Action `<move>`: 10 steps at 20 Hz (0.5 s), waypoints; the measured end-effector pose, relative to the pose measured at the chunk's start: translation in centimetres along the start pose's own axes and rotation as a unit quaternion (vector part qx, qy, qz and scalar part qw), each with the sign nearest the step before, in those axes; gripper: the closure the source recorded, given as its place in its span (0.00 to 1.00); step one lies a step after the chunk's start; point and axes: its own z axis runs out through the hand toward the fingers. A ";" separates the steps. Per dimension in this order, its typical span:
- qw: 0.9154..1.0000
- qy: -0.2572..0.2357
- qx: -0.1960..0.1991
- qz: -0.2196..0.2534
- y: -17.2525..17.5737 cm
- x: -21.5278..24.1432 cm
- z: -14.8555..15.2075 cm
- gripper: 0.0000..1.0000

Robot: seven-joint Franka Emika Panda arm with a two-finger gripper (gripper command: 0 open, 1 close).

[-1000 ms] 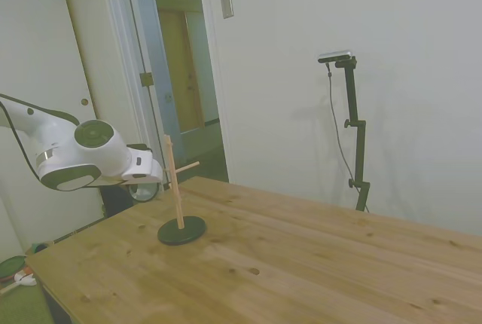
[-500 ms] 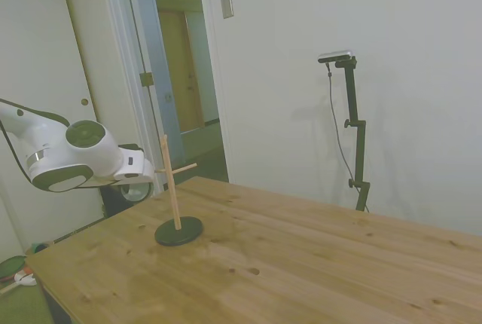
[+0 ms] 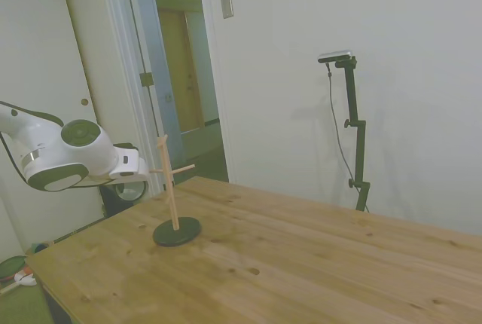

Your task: Unload the mug

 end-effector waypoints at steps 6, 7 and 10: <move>1.000 -0.007 0.002 -0.012 -1.2 -0.3 0.8 1.00; 1.000 -0.009 0.002 -0.013 -1.3 -0.3 1.0 1.00; 1.000 -0.016 0.001 -0.016 -1.6 -0.4 1.9 1.00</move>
